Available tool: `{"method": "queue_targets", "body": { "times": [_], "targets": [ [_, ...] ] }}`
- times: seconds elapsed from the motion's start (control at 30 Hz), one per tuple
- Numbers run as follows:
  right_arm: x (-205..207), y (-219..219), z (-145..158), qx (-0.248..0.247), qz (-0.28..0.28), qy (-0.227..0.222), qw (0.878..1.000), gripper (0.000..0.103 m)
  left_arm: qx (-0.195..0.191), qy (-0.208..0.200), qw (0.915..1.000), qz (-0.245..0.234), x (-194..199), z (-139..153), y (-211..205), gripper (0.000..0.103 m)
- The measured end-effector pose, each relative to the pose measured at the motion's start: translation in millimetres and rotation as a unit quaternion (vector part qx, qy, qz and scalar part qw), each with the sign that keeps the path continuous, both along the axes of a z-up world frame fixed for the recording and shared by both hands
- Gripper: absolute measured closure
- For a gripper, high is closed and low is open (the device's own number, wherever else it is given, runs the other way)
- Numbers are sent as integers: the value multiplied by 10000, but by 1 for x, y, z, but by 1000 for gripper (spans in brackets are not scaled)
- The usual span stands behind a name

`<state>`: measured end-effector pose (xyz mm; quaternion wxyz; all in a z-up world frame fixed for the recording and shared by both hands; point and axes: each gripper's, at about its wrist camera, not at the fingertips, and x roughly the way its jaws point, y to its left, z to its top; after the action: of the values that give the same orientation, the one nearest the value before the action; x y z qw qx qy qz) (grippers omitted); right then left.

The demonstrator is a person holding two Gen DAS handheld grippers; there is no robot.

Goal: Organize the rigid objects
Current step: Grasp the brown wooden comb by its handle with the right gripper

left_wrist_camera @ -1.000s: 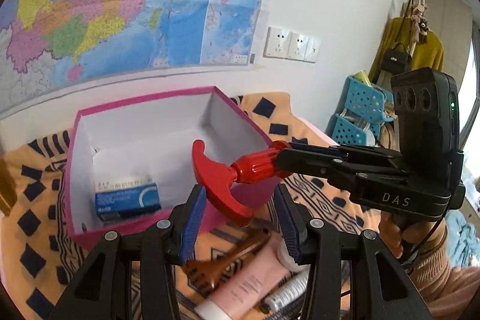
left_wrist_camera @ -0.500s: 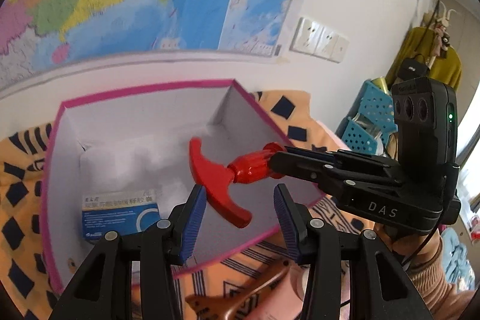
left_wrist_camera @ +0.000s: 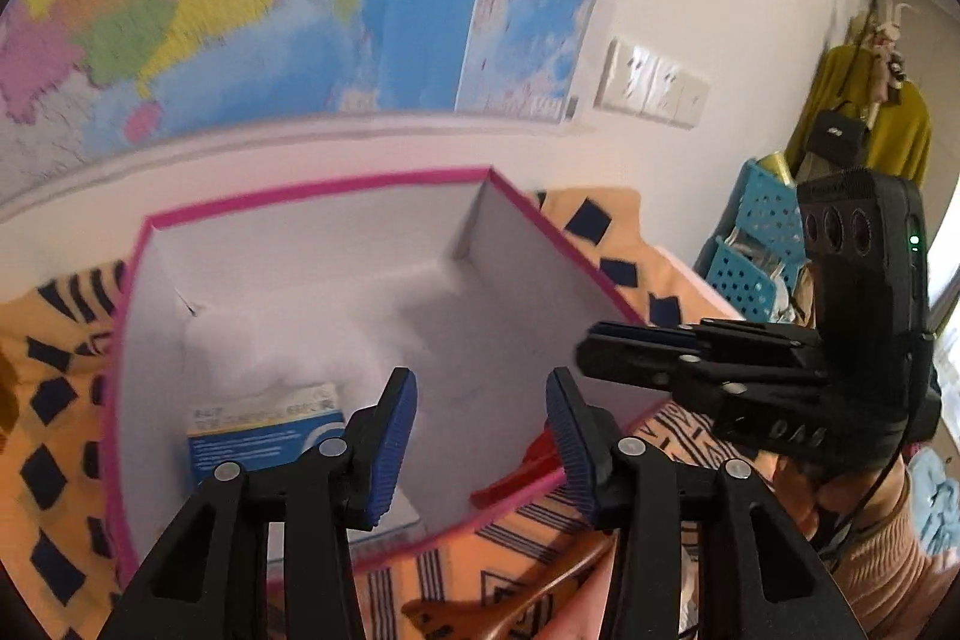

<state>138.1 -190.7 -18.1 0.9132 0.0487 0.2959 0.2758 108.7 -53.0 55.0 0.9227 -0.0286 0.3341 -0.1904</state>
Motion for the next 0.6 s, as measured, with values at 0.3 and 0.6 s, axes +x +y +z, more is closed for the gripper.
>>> {"method": "queue_targets", "body": {
  "times": [0.3, 0.6],
  "targets": [
    [-56, -16, -11, 101, 311, 31, 9995, 62, -76, -92, 9998, -177, -51, -8, 20, 42],
    [-50, -24, -82, 110, 18, 1197, 9927, 55, -176, 1175, 9928, -139, -64, -83, 25, 41]
  ]
}}
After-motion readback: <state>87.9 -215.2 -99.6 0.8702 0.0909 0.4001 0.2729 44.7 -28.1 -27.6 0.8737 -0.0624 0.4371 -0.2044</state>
